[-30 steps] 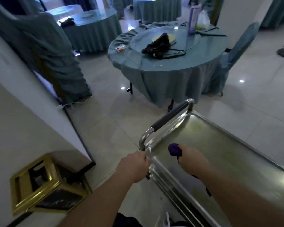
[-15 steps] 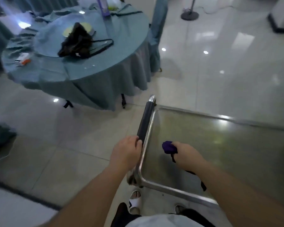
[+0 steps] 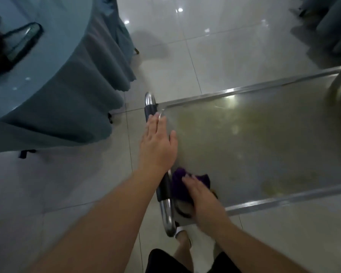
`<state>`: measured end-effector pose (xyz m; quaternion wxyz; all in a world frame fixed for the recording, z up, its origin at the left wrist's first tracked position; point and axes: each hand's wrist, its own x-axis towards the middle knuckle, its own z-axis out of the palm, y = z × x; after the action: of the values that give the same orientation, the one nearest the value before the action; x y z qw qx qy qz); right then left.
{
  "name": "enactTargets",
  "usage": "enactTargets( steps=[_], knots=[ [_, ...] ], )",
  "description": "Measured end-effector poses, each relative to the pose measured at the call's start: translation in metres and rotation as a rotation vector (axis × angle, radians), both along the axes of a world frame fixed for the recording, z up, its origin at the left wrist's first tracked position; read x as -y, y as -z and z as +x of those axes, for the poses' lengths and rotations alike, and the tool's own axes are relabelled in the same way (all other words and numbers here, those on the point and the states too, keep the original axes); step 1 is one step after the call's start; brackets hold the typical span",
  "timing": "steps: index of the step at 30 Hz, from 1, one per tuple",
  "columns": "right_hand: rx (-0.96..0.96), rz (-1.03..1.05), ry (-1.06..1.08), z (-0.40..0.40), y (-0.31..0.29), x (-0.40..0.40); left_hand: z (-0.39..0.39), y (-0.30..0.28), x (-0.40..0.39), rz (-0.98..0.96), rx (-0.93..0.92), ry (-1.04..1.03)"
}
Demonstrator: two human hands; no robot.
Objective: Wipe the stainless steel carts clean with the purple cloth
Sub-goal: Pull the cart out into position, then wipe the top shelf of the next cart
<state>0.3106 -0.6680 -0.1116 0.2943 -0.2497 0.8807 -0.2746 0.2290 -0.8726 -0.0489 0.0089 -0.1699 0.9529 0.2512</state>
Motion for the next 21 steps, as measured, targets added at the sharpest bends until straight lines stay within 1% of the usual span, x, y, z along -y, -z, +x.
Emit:
enactTargets(
  steps=[2,4,6,7,10,13,15,16,19,21],
  knots=[
    [0.052,0.045,-0.201,0.025,0.021,-0.006,-0.002,0.014,-0.006,-0.068,0.086,0.021],
    [-0.042,0.141,-0.315,0.043,0.038,-0.011,0.003,0.025,-0.012,-0.148,0.101,0.028],
    [-0.158,0.215,-0.313,0.047,0.047,-0.006,0.006,0.028,-0.014,-0.138,0.087,0.006],
    [-0.205,0.222,-0.277,0.046,0.052,0.000,0.007,0.028,-0.014,-0.129,0.072,-0.002],
    [-0.254,0.159,-0.199,0.028,0.066,0.027,0.008,0.030,-0.015,-0.112,0.040,-0.016],
    [-0.278,0.136,-0.142,-0.019,0.070,0.069,0.011,0.030,-0.016,-0.107,0.034,-0.026],
    [-0.311,0.136,-0.067,-0.063,0.066,0.096,0.011,0.030,-0.015,-0.147,0.036,-0.016],
    [-0.320,0.127,-0.065,-0.087,0.064,0.108,0.010,0.029,-0.015,-0.161,0.034,-0.010],
    [-0.350,0.223,-0.193,-0.156,0.066,0.138,0.010,0.028,-0.017,-0.135,0.025,-0.015],
    [-0.346,0.298,-0.180,-0.196,0.066,0.155,0.008,0.027,-0.016,-0.096,0.023,-0.025]
  ],
)
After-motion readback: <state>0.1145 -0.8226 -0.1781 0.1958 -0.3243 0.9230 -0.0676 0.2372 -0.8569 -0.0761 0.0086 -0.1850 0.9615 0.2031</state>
